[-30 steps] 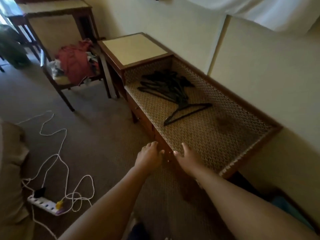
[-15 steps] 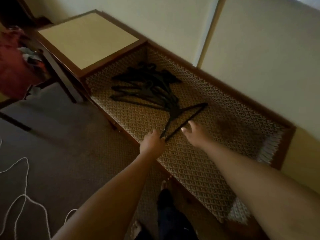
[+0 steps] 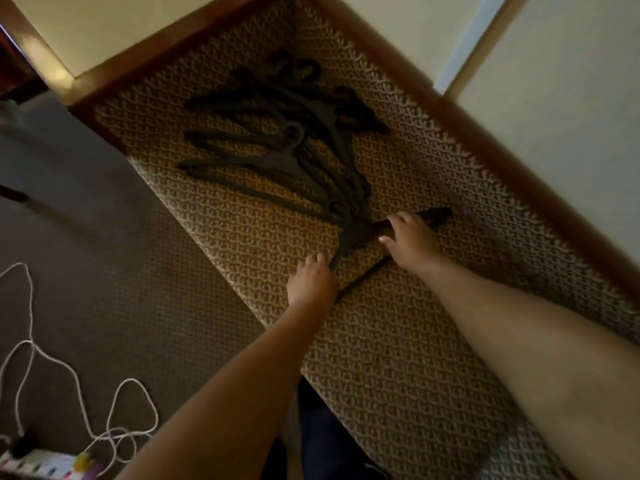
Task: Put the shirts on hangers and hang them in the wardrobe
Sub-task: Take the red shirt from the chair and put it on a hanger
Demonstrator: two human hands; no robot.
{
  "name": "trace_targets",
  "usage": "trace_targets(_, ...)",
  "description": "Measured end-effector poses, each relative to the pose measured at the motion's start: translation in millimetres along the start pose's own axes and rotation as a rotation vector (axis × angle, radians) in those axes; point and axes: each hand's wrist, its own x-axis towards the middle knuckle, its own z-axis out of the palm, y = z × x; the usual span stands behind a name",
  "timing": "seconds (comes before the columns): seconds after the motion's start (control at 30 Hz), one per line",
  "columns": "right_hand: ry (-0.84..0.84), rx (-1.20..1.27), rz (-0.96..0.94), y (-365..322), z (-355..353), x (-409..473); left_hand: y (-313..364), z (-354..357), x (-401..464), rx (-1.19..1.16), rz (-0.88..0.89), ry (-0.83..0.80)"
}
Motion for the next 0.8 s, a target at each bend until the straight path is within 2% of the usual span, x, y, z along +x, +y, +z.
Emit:
trace_targets(0.17, -0.010, -0.094, -0.065, 11.1, 12.4, 28.6, 2.7, 15.6, 23.8, 0.050, -0.015, 0.001)
trace_targets(0.3, 0.075, -0.122, -0.077, 13.7, 17.1, 35.5, -0.9, 18.1, 33.2, 0.038, 0.008, 0.025)
trace_targets(0.4, 0.075, -0.140, -0.096, 15.7, 12.9, 32.8, -5.0, 7.6, 32.3, 0.045, 0.047, 0.030)
trace_targets(0.6, 0.083, -0.059, -0.161, -5.5, -12.7, 16.2, -27.3, -44.7, 25.7, 0.051, 0.113, 0.102)
trace_targets(0.8, 0.142, -0.017, -0.237, -83.5, -49.1, 3.6, -83.3, -122.7, 17.7, 0.026, 0.120, 0.235)
